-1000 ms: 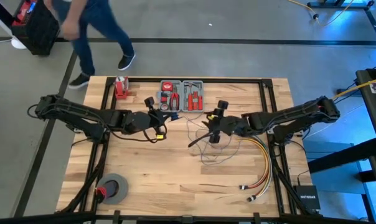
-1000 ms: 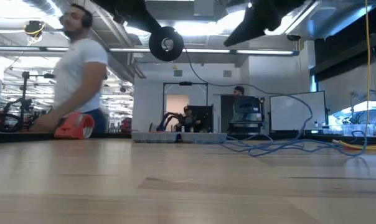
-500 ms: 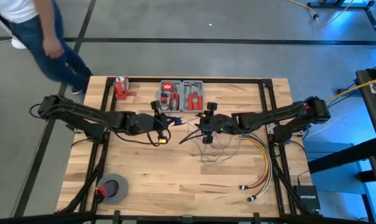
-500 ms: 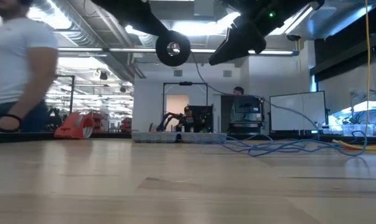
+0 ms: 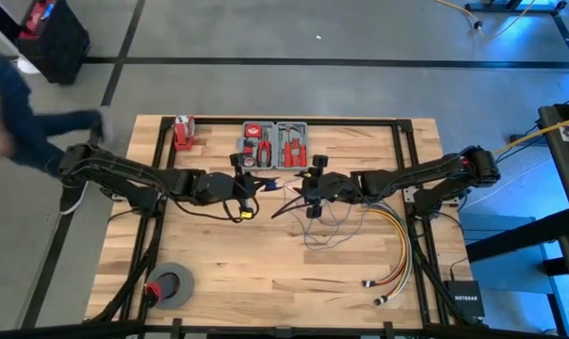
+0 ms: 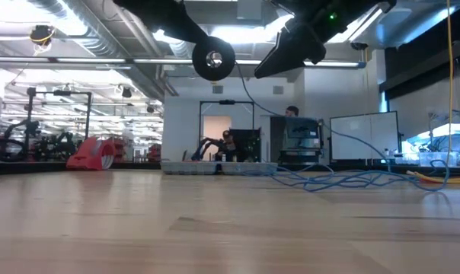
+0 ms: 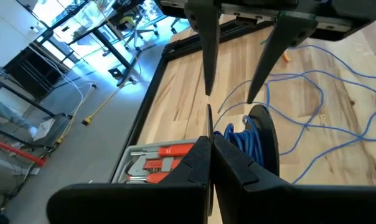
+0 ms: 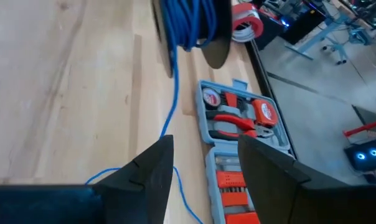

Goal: Coil cords
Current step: Uncoil the blue wire from the spool

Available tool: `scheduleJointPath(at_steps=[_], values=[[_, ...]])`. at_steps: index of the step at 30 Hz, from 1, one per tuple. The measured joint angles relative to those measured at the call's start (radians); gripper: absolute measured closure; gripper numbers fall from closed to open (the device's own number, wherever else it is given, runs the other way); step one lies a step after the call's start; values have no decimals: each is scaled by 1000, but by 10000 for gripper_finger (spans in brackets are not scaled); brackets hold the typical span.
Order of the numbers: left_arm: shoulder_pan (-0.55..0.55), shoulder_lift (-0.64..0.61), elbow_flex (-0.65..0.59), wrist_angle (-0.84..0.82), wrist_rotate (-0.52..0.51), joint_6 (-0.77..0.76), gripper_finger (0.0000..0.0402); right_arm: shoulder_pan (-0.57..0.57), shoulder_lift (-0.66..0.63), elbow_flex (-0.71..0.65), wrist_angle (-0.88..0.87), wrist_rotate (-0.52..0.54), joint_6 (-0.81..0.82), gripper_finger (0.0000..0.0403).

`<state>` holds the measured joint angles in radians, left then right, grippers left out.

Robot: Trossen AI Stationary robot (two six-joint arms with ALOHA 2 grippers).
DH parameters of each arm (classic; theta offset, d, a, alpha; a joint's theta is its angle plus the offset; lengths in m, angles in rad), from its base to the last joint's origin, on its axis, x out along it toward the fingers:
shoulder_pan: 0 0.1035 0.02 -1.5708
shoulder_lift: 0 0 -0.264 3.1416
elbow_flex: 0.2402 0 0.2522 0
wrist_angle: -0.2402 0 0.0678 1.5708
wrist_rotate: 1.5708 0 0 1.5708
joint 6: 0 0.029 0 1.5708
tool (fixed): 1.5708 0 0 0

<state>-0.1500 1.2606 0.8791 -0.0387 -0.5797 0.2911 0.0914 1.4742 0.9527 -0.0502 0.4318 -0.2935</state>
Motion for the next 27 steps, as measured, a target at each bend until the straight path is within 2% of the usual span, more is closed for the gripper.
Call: scheduleJointPath(at_steps=[25, 27], values=[[0, 0, 0, 16, 0, -17, 402, 0, 0, 0, -3, -25, 0, 220], [0, 0, 0, 33, 24, -16, 402, 0, 0, 0, -3, -25, 0, 220]])
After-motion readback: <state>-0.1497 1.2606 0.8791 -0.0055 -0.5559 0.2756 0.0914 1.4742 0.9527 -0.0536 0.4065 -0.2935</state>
